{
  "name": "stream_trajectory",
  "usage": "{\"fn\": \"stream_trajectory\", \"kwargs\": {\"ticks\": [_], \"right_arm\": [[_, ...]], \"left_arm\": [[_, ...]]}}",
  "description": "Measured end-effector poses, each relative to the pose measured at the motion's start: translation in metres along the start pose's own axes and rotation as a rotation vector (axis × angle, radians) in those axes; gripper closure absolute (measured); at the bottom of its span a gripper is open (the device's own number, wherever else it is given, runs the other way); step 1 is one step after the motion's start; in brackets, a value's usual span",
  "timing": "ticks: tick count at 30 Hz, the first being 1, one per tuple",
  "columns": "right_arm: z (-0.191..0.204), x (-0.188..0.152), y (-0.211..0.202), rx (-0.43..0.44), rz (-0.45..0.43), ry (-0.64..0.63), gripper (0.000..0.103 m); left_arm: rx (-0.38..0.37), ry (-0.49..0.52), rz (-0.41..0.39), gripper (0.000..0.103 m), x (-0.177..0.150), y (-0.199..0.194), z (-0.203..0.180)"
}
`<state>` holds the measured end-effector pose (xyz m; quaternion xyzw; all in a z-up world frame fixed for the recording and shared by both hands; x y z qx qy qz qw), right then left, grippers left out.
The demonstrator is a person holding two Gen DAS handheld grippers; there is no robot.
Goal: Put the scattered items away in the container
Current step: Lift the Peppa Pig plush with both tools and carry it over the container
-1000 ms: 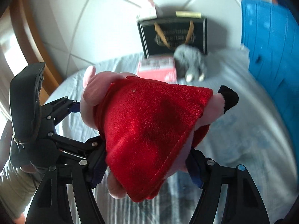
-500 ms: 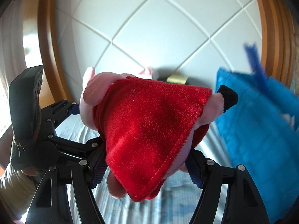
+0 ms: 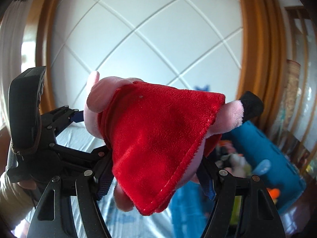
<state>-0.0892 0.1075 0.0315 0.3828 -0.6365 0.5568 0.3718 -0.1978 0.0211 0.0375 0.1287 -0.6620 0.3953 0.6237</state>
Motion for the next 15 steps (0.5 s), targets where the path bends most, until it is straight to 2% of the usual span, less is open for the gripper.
{"fn": "stream_trajectory", "kwargs": {"ticks": [4, 8, 12, 15], "right_arm": [[-0.057, 0.000, -0.004, -0.019, 0.003, 0.034, 0.030], [-0.122, 0.000, 0.008, -0.010, 0.014, 0.052, 0.030], [-0.187, 0.001, 0.029, 0.019, 0.041, 0.025, 0.030], [-0.240, -0.001, 0.053, 0.052, 0.108, 0.012, 0.030]], "left_arm": [[-0.019, 0.023, 0.031, 0.018, 0.028, 0.035, -0.044], [-0.006, 0.035, 0.066, 0.018, 0.054, 0.081, -0.087], [0.016, -0.001, 0.110, 0.018, 0.074, 0.137, -0.126], [0.028, -0.040, 0.189, 0.017, 0.078, 0.182, -0.147]]}}
Point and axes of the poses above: each gripper's, at about its wrist camera, not at the fingertips, and y roughly the way its jaws point, z to its left, x to its top, the point moved 3 cm from there along y, roughly the way its jaws point, and after that the axes turned 3 degrees about -y, right-handed, at the moved point
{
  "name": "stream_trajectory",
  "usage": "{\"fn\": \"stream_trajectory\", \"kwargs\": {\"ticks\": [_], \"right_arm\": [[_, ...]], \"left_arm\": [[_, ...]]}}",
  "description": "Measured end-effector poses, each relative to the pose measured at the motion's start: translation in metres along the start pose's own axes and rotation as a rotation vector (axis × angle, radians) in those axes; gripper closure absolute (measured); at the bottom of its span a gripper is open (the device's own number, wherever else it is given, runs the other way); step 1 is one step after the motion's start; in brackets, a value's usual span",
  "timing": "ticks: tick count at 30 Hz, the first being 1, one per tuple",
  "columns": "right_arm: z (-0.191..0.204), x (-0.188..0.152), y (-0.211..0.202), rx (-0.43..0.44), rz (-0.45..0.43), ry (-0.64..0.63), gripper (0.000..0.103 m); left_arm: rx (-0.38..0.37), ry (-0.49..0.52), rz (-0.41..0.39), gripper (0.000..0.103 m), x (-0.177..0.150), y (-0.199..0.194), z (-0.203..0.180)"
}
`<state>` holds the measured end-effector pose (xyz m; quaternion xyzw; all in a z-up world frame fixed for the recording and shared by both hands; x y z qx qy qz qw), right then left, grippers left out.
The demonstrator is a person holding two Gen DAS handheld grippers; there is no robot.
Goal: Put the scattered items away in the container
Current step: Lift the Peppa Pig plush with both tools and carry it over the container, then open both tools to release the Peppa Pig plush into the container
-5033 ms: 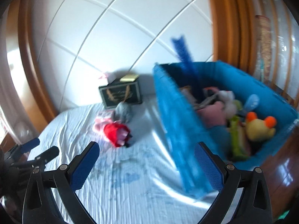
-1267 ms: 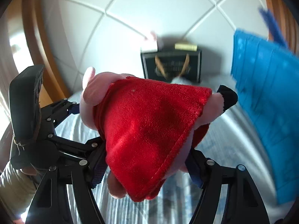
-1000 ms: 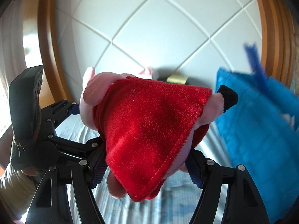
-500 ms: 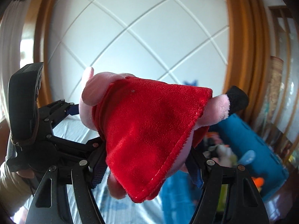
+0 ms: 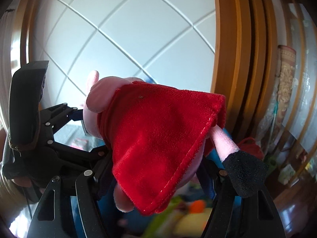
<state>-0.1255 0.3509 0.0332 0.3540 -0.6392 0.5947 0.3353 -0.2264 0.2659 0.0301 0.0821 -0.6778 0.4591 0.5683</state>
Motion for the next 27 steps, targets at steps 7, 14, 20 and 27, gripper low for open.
{"fn": "stream_trajectory", "kwargs": {"ticks": [7, 14, 20, 27], "right_arm": [[-0.089, -0.013, 0.091, 0.104, 0.191, 0.059, 0.030], [-0.135, -0.020, 0.178, 0.111, 0.342, 0.187, 0.032], [-0.148, -0.053, 0.242, 0.071, 0.497, 0.217, 0.031], [-0.148, -0.070, 0.253, 0.044, 0.575, 0.207, 0.030]], "left_arm": [[0.074, -0.122, 0.283, 0.017, -0.005, 0.112, -0.025], [0.134, -0.217, 0.440, 0.017, -0.026, 0.181, -0.014], [0.200, -0.153, 0.570, 0.017, -0.054, 0.205, -0.017], [0.203, -0.129, 0.578, 0.017, -0.060, 0.202, -0.024]]}}
Point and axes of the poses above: each gripper's, at about its wrist camera, not at the fingertips, and y roughly the way its jaws point, z to its left, x to its top, the point moved 3 cm from there along y, roughly the way its jaws point, and after that the axes turned 3 degrees about -y, right-handed, at the moved point
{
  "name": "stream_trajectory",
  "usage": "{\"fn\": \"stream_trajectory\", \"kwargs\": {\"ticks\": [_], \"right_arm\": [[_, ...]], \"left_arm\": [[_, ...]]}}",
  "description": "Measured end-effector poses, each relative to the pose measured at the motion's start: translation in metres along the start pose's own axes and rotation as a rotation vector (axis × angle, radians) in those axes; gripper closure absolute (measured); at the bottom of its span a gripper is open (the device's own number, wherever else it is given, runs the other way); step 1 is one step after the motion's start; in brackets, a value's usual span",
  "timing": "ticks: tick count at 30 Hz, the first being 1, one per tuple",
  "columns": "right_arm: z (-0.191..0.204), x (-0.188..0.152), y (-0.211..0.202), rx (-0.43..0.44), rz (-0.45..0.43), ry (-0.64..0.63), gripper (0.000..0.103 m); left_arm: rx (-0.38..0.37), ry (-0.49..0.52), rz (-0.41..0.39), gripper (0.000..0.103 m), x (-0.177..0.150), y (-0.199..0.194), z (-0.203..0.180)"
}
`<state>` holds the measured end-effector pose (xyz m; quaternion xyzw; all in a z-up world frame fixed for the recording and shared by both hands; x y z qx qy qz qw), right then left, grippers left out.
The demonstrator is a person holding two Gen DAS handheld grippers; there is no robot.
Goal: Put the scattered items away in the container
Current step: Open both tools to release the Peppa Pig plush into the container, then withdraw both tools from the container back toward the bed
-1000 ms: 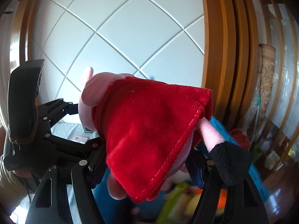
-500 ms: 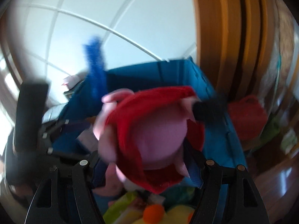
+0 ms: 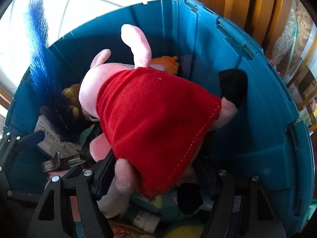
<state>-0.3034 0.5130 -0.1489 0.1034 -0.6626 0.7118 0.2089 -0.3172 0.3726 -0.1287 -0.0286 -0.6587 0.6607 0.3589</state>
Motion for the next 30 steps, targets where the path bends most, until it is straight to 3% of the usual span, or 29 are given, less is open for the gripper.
{"fn": "stream_trajectory", "kwargs": {"ticks": [6, 11, 15, 21, 25, 30], "right_arm": [[0.002, -0.007, -0.002, -0.032, 0.003, -0.020, 0.028], [-0.004, -0.009, -0.048, -0.078, -0.088, -0.021, 0.016], [-0.002, -0.025, -0.092, -0.124, -0.145, -0.062, 0.015], [0.016, -0.067, -0.147, -0.123, -0.216, -0.126, 0.014], [0.030, -0.104, -0.170, -0.120, -0.277, -0.173, 0.007], [0.052, -0.149, -0.193, -0.089, -0.345, -0.153, 0.004]], "left_arm": [[0.002, 0.008, -0.029, 0.017, -0.009, -0.011, -0.004], [0.024, 0.008, -0.097, 0.017, -0.019, -0.040, -0.004], [-0.014, -0.022, -0.149, 0.017, -0.028, -0.072, -0.002], [-0.025, -0.047, -0.203, 0.016, -0.059, -0.112, -0.001], [0.007, -0.076, -0.241, 0.016, -0.092, -0.138, 0.005], [0.020, -0.097, -0.316, 0.016, -0.136, -0.166, 0.002]]}}
Point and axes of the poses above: each gripper's, at about its wrist camera, not at the fingertips, and y roughly the way its jaws point, z to its left, x to its top, the point moved 3 cm from there along y, roughly the way its jaws point, and after that the axes turned 3 degrees about -y, right-handed, at the moved point
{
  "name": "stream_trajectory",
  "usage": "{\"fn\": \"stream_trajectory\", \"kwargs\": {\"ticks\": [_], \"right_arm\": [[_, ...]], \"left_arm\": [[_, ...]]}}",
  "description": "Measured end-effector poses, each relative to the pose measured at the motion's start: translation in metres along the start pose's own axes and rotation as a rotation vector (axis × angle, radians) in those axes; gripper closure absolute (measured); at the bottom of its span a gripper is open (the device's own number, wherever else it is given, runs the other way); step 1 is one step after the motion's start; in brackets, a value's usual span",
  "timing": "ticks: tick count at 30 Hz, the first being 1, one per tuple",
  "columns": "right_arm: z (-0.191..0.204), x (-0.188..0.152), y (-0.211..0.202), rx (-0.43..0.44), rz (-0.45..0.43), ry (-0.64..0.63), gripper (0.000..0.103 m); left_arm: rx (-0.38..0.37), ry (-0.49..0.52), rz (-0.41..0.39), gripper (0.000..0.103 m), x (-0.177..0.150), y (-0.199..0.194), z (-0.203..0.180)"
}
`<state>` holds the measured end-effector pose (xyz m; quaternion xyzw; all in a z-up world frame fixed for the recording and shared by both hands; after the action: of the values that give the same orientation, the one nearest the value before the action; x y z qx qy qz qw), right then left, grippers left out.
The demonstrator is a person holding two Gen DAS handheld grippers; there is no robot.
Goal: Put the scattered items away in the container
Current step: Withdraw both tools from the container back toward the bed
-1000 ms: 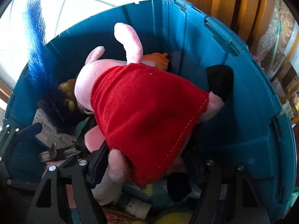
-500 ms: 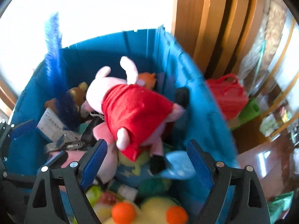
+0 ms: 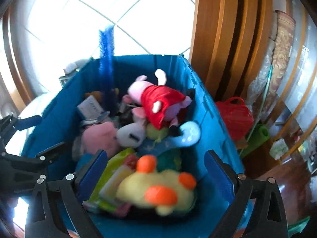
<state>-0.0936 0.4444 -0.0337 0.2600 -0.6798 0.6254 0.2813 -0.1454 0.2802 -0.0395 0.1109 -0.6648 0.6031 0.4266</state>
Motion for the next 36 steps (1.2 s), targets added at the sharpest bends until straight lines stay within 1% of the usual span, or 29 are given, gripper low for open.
{"fn": "stream_trajectory", "kwargs": {"ticks": [2, 6, 9, 10, 12, 14, 17, 20, 25, 29, 36], "right_arm": [[0.007, -0.012, -0.014, 0.001, -0.030, 0.026, 0.000], [0.021, -0.036, -0.038, -0.037, -0.066, 0.096, 0.000], [0.039, -0.052, -0.057, -0.061, -0.082, 0.130, 0.000], [0.046, -0.058, -0.063, -0.068, -0.085, 0.139, 0.000], [0.061, -0.067, -0.072, -0.074, -0.088, 0.155, 0.000], [0.080, -0.079, -0.080, -0.067, -0.092, 0.175, 0.000], [0.108, -0.093, -0.090, -0.060, -0.090, 0.200, 0.000], [0.137, -0.103, -0.102, -0.055, -0.104, 0.203, 0.000], [0.190, -0.111, -0.117, -0.047, -0.127, 0.190, 0.000], [0.230, -0.107, -0.119, -0.010, -0.139, 0.157, 0.000], [0.286, -0.082, -0.096, 0.055, -0.121, 0.056, 0.000]], "left_arm": [[-0.005, -0.002, -0.042, 0.016, -0.014, -0.018, 0.003], [-0.044, -0.032, -0.090, 0.016, -0.035, -0.048, 0.018], [-0.049, -0.019, -0.151, 0.015, -0.052, -0.077, 0.030], [-0.044, -0.010, -0.173, 0.014, -0.059, -0.086, 0.035], [-0.045, -0.003, -0.205, 0.004, -0.073, -0.103, 0.044], [-0.062, -0.003, -0.232, 0.003, -0.088, -0.118, 0.055], [-0.090, 0.005, -0.233, 0.002, -0.109, -0.132, 0.069], [-0.091, 0.011, -0.239, 0.002, -0.127, -0.141, 0.085], [-0.084, -0.035, -0.222, 0.002, -0.156, -0.151, 0.128], [-0.070, -0.076, -0.208, 0.002, -0.174, -0.154, 0.161], [-0.028, -0.180, -0.193, 0.002, -0.185, -0.142, 0.211]]}}
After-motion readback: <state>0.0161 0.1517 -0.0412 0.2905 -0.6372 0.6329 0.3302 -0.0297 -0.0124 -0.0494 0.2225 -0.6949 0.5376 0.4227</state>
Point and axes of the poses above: each gripper's, at about its wrist camera, not at the fingertips, and y roughly the way its jaws point, z to its left, x to its top, the point moved 3 cm from there along y, roughly the way its jaws point, and after that the axes turned 3 degrees about -y, right-handed, at the moved point
